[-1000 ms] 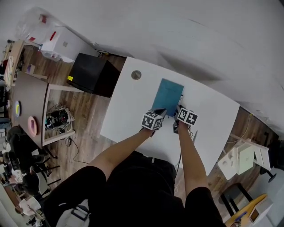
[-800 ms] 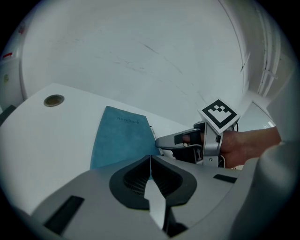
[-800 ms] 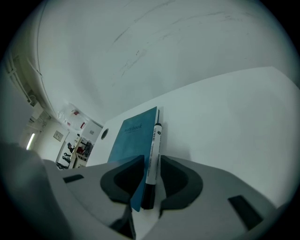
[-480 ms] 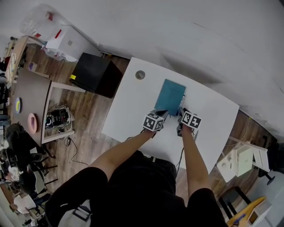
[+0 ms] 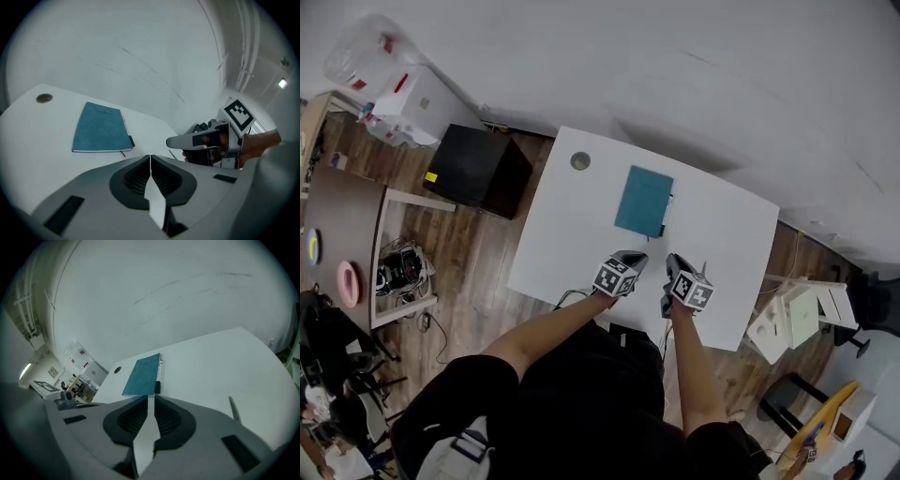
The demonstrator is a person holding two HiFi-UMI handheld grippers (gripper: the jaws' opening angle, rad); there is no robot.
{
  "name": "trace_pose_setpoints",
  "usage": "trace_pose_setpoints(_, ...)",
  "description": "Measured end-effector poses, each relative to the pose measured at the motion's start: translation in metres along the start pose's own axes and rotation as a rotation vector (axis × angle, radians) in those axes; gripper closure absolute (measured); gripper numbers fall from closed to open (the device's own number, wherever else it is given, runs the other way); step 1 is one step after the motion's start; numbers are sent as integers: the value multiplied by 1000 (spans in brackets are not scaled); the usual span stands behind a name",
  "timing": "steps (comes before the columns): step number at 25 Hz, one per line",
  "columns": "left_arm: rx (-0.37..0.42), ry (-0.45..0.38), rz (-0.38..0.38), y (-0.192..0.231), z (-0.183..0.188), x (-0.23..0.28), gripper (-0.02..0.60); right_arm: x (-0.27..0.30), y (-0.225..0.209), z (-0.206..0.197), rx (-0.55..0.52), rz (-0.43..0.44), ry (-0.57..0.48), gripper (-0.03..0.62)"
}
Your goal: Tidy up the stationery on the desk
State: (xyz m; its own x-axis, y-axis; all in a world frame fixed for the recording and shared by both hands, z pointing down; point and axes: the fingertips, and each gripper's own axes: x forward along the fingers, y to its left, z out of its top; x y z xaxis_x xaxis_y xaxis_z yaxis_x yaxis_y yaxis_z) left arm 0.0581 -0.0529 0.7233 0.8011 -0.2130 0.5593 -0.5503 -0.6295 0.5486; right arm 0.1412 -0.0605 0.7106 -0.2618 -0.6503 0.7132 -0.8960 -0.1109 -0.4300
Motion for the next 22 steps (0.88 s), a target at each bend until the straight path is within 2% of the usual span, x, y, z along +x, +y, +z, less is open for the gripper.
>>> trace_pose_setpoints(5, 108, 62, -139, -43, -41, 1, 563, -63, -11, -53, 39, -92, -25, 546)
trace_pose_setpoints(9, 175, 87, -152, -72, -63, 8, 563, -108, -48, -88, -19, -161, -6, 546)
trace_pose_setpoints(16, 74, 39, -129, -124, -92, 24, 563, -145, -98, -113, -51, -147, -5, 545)
trace_pose_setpoints(22, -2, -22, -11, -144, -108, 42, 561, -144, -129, -120, -88, -95, 31, 543)
